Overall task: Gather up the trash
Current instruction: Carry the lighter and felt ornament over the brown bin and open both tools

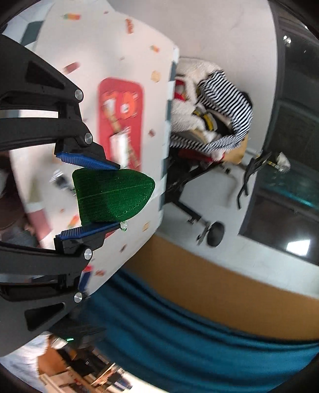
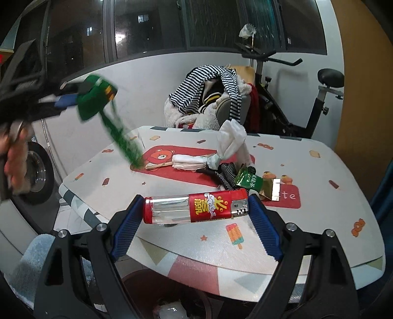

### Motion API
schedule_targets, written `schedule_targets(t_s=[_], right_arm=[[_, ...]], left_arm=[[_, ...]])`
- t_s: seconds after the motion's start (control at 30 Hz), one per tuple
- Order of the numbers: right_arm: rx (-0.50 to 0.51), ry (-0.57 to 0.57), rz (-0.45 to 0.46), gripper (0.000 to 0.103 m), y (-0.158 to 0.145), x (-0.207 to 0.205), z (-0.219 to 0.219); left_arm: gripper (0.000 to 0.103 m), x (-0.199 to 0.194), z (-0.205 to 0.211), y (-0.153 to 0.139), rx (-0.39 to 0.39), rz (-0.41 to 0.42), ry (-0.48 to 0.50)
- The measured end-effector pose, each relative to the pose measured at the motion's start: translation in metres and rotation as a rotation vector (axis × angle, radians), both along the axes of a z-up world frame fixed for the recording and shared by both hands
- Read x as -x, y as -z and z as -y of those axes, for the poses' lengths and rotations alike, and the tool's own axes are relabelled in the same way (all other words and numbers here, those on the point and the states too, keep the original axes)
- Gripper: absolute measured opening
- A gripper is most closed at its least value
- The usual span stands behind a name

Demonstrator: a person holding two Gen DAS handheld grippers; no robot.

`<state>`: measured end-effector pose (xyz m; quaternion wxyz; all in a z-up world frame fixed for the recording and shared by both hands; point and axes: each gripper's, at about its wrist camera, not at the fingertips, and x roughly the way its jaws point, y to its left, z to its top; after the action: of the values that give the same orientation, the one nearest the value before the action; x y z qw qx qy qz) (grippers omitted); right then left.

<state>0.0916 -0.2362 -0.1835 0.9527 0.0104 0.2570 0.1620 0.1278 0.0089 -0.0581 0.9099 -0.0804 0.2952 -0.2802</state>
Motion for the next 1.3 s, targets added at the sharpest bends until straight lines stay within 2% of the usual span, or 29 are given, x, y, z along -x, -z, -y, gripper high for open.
schedule_targets(t_s=[0.27,0.37,0.63,0.8,0.97,1.03,1.17,1.3], right_arm=[[0.015,-0.002,0.013,0.084,-0.003,0.023,0.003],[0.026,-0.007,0.012,0.084,-0.002,0.027,0.003],[0.027,-0.001,-0.002,0.084,0.005,0.031,0.008],[0.026,0.003,-0.014,0.084,0.010,0.031,0.009],[0.026,0.003,-0.027,0.084,0.015,0.031,0.009],[0.028,0.004,-0.030,0.084,0.017,0.031,0.009],[0.028,0.005,-0.040,0.084,0.021,0.031,0.009],[0.018,0.006,-0.061,0.084,0.030,0.031,0.006]], left_arm=[[0.040,0.061,0.013,0.058,-0.014,-0.107,0.163],[0.040,0.071,0.018,0.090,-0.031,-0.186,0.196],[0.041,0.070,0.035,0.166,-0.174,-0.361,0.209],[0.042,0.064,0.046,0.197,-0.282,-0.404,0.226],[0.047,0.062,0.050,0.213,-0.327,-0.420,0.221],[0.057,0.061,0.047,0.215,-0.314,-0.418,0.207],[0.067,0.059,0.041,0.208,-0.288,-0.392,0.167],[0.080,0.066,0.026,0.188,-0.269,-0.307,0.080]])
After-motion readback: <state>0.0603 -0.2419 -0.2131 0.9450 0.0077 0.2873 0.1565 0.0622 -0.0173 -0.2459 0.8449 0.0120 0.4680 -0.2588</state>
